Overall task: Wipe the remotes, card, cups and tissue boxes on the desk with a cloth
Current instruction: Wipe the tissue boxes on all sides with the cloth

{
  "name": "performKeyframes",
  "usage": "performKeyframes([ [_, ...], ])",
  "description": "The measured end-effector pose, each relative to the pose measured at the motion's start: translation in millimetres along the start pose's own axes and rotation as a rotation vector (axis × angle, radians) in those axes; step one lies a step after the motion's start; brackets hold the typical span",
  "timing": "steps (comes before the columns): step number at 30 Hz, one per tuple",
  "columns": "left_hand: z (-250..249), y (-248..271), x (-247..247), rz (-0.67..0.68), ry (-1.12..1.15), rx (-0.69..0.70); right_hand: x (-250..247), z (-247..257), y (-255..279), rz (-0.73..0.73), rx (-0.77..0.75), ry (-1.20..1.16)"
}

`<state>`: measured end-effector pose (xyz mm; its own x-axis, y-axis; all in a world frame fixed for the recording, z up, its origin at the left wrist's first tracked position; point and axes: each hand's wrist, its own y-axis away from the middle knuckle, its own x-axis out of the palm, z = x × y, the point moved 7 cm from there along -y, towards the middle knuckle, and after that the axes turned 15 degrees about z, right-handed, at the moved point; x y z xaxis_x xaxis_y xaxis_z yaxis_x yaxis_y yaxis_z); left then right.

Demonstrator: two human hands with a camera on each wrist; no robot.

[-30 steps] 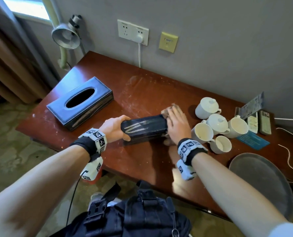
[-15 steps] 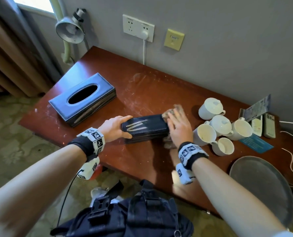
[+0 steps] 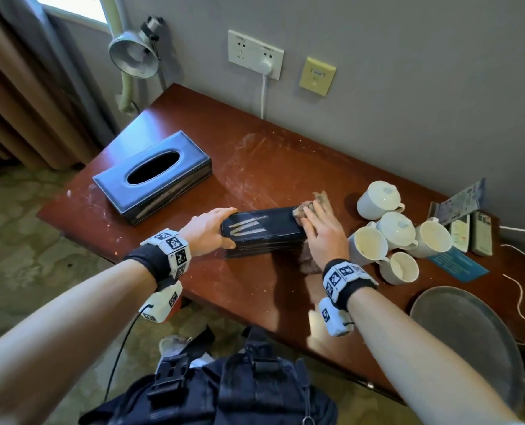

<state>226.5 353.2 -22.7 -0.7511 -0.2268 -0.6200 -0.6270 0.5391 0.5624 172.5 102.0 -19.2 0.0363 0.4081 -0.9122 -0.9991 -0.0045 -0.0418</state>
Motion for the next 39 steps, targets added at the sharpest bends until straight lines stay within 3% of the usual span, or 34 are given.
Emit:
performKeyframes([
  [6, 3, 4, 5, -0.028, 0.103, -0.02, 9, 22, 0, -0.157, 0.14, -0.036],
  [11, 4, 5, 4, -0.037, 0.141, -0.016, 43, 102, 0, -0.066, -0.152, -0.008],
  [14, 8, 6, 7, -0.04, 0.189, -0.007, 39, 86, -1, -0.006, -0.267, 0.058],
  [18, 10, 6, 8, -0.036, 0.245, 0.01, 15, 36, -13, -0.053, -0.121, 0.024],
  [20, 11, 6, 8, -0.035, 0.261, 0.016, 22, 49, -12, -0.06, -0.066, 0.002],
  [24, 10, 6, 8, -0.029, 0.247, 0.019, 50, 111, -3, -0.021, -0.187, -0.038],
  [27, 13, 7, 9, -0.012, 0.251, 0.028, 44, 101, -3, 0.012, -0.242, 0.015],
  [32, 18, 7, 8, 0.021, 0.261, 0.047, 21, 46, -14, 0.005, -0.059, -0.037],
  [34, 19, 6, 8, 0.01, 0.286, 0.043, 29, 63, -14, -0.009, -0.046, -0.054],
  [39, 24, 4, 11, 0.001, 0.314, 0.046, 55, 125, -3, 0.051, -0.263, -0.029],
])
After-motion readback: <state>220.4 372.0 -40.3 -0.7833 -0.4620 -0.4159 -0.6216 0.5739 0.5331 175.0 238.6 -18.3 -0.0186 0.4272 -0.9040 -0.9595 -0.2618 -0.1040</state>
